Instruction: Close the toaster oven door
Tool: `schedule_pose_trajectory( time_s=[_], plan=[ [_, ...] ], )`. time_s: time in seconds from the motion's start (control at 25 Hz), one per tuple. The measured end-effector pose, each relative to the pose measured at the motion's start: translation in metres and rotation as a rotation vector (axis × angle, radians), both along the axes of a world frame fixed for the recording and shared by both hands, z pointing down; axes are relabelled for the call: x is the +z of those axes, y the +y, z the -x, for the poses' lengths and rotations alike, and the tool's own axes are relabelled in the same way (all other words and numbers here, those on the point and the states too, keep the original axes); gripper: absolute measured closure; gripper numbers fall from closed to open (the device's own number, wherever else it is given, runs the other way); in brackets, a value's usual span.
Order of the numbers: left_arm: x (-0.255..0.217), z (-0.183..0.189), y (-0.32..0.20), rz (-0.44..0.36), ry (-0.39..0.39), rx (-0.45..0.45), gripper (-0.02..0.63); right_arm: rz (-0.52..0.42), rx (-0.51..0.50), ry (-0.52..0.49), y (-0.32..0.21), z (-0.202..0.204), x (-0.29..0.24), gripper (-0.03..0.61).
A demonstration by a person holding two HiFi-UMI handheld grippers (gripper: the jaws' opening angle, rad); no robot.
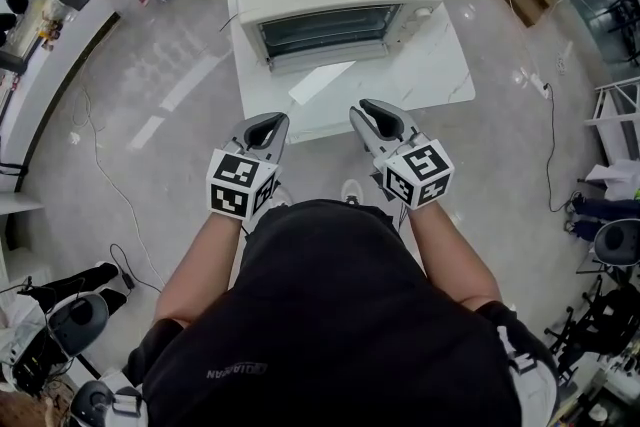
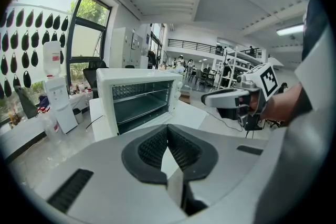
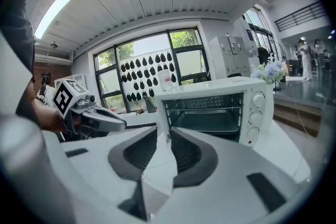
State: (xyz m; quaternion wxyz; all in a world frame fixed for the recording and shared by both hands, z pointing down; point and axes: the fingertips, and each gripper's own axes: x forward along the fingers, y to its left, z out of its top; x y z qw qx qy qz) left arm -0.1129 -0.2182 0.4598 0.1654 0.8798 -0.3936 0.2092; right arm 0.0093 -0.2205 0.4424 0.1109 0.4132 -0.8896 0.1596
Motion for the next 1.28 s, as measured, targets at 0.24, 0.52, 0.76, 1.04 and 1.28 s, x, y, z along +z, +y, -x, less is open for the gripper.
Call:
schedule_pose_trajectory(
  time_s=[0.24, 0.52, 0.76, 1.04, 1.28],
  plan=[
    [-0.005, 0.004, -0.006, -0.009, -0.003, -0.003, 0.611, -0.009, -0.004, 0.002, -0.004, 0.002, -0.003, 0.483],
    [-0.006, 0.002, -0.006, -0.010, -0.002, -0.005, 0.611, 0.008, -0.016, -0.014, -0.004, 0.000, -0.001, 0.427],
    [-0.003, 0.005, -0.009, -0.008, 0.002, -0.020, 0.611, 0.018, 0.002, -0.022, -0.005, -0.004, 0.004, 0.412],
    [0.004, 0.008, -0.007, 0.058, 0.057, -0.052, 0.611, 0.114, 0.043, -0.119, -0.005, -0.014, 0.024, 0.413],
    [0.026, 0.009, -0.001, 0.100, 0.031, -0.056, 0.611, 0.233, 0.114, -0.188, -0.001, -0.035, 0.069, 0.413]
  ],
)
